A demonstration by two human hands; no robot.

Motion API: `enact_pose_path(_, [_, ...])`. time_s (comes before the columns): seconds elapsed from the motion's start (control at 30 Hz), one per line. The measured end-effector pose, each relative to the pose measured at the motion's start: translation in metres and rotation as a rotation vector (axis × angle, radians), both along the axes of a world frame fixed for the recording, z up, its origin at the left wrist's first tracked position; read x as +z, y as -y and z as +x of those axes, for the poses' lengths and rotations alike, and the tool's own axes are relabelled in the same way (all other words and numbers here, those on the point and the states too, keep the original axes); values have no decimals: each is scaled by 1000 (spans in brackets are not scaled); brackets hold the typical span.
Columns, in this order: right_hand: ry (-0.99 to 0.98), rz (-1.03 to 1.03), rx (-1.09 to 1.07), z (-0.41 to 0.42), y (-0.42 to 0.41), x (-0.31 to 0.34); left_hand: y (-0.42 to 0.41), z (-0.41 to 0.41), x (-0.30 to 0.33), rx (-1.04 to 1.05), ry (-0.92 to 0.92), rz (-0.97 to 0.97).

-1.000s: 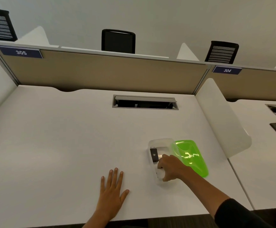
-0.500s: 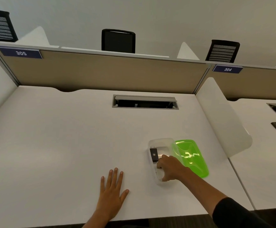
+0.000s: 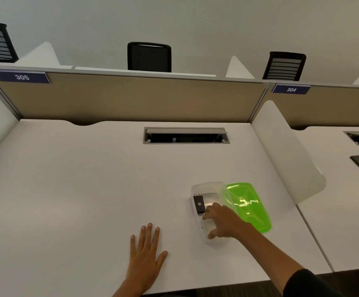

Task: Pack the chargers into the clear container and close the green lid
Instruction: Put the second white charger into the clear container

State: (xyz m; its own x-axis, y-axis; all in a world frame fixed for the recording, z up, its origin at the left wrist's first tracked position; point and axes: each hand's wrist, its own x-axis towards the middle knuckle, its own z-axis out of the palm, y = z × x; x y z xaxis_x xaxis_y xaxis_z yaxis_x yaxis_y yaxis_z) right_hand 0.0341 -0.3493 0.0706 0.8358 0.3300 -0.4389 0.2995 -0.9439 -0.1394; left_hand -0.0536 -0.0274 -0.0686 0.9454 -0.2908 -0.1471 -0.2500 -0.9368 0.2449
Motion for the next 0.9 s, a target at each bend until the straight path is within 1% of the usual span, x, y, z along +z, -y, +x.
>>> enact_pose_path(0.07, [32,80,-57,-4,4,1,2,4,-1,4,-28,-38])
enact_pose_path(0.13, [87,158,-110,-9,7,2,7,12,1,7,-43,-116])
enact_pose_path(0.2, [173,217,-161,-15,12,0,17,27,13,29,-54,-229])
enact_pose_path(0.3, [350,273,-260,-27,20,-6,42,53,39,111,-110,-456])
enact_pose_path(0.4, [485,318,-418,-38,24,-8,70,81,65,224,-202,-667])
enact_pose_path(0.5, [542,355,-603,-52,28,-7,95,108,88,260,-299,-749])
enact_pose_path(0.57, [547,376,-714,-62,30,-8,109,123,101,284,-352,-777])
enact_pose_path(0.63, [510,456,-850,-71,32,-14,118,135,109,310,-386,-779])
enact_pose_path(0.77, [327,707,-1190,-84,35,-20,129,153,112,308,-420,-749])
enact_pose_path(0.9, [181,854,-1411,-93,36,-20,134,163,110,305,-465,-754])
